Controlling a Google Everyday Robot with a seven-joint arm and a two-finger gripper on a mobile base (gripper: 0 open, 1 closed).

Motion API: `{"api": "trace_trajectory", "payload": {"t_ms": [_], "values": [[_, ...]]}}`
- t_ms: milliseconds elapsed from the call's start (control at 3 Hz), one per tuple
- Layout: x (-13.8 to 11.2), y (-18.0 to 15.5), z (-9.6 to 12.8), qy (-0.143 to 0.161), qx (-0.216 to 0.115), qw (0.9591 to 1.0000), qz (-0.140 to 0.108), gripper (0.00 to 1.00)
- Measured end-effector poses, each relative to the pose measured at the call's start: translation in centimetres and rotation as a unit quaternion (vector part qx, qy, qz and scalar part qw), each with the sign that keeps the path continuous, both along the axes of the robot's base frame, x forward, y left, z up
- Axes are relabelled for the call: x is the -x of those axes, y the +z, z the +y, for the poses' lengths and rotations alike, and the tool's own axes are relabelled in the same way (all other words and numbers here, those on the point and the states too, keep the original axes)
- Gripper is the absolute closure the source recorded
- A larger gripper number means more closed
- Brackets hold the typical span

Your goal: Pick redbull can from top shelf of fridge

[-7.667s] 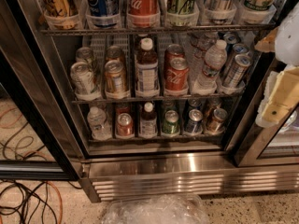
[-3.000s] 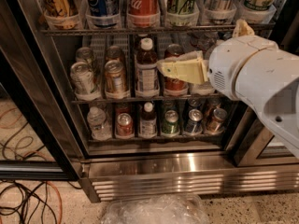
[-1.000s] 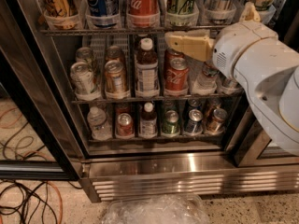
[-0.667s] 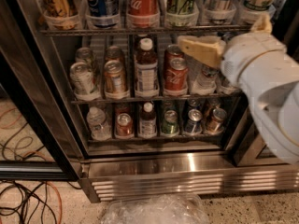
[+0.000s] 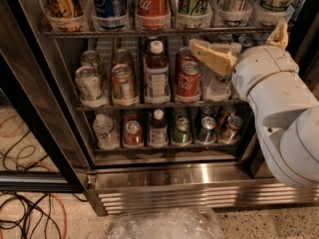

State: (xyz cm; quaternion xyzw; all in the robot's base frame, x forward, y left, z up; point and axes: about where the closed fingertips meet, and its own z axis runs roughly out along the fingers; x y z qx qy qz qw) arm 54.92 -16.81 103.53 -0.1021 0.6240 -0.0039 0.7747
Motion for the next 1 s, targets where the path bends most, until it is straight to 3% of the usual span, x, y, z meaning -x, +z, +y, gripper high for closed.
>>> {"api": "trace_trajectory", "payload": {"t_ms": [1000], "values": [[-0.94, 0.42, 0.36, -0.008, -0.023, 0.9997, 0.003, 0.0]]}}
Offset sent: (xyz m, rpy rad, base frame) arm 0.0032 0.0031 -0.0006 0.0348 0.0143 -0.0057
